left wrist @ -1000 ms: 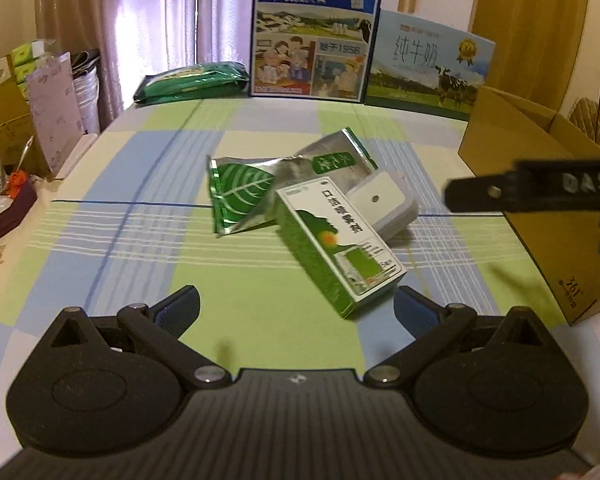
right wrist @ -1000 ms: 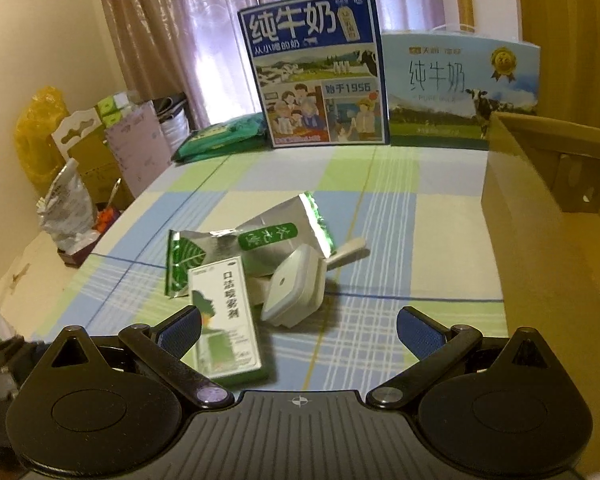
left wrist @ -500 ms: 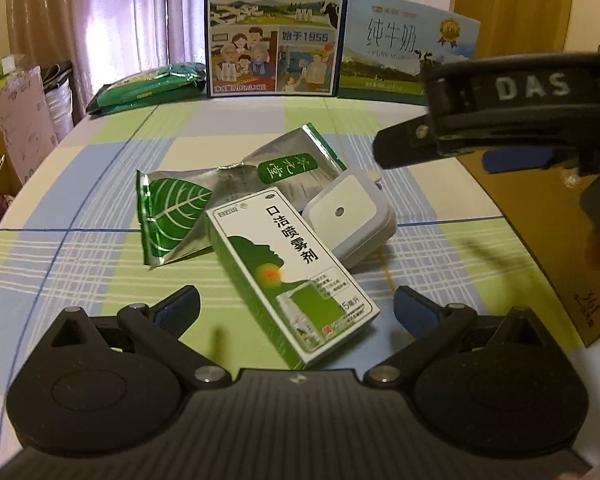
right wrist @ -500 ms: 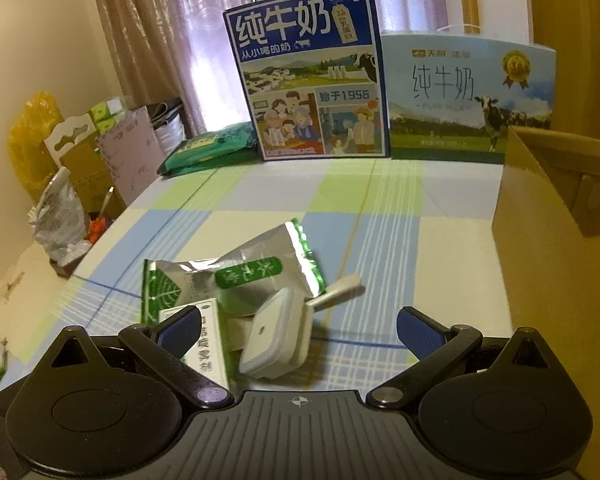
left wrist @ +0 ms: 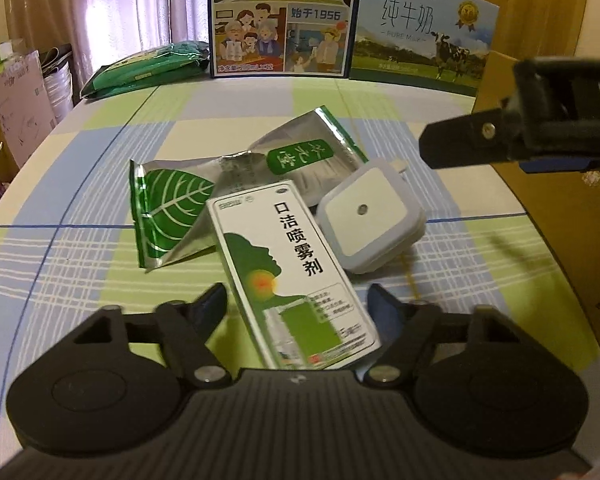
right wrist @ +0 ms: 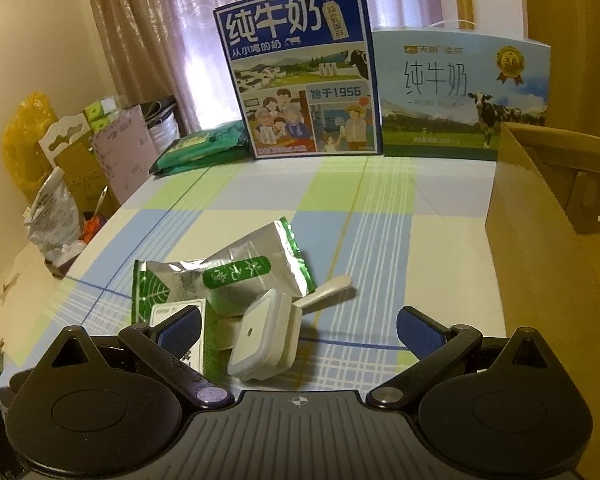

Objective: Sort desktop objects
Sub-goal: 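Grasp the green-and-white spray box with the left gripper, then grasp the white square lamp with the right gripper while the left holds the spray box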

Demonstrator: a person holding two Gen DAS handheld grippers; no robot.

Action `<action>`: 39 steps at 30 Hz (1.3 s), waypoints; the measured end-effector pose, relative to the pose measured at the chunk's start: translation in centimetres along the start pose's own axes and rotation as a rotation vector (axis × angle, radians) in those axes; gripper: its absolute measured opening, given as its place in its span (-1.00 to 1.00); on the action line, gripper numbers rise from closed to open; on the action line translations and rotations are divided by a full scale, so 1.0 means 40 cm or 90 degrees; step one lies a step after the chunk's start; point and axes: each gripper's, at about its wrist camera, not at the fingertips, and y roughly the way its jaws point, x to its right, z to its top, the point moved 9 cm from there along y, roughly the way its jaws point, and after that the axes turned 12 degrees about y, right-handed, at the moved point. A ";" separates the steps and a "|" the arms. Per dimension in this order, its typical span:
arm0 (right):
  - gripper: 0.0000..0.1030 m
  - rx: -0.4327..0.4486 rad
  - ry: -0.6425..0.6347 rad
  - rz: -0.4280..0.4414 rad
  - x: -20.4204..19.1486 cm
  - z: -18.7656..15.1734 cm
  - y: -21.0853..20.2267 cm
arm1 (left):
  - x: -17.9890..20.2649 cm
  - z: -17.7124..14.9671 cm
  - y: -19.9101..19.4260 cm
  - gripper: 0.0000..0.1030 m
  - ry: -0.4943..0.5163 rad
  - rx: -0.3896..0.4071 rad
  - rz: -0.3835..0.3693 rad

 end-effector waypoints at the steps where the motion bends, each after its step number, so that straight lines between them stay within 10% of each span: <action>1: 0.96 -0.001 -0.004 0.001 -0.003 -0.002 0.002 | -0.004 -0.001 -0.003 0.24 0.001 -0.002 0.001; 18: 0.95 -0.060 -0.121 0.003 -0.073 -0.077 0.105 | -0.156 -0.055 -0.045 -0.02 -0.019 -0.065 -0.002; 28: -0.06 -0.104 -0.063 -0.003 -0.036 -0.091 0.194 | -0.151 -0.056 -0.046 -0.02 -0.040 -0.058 -0.016; 39: -0.40 -0.140 0.051 0.036 -0.017 -0.085 0.115 | -0.099 -0.097 -0.094 -0.02 -0.004 -0.061 -0.022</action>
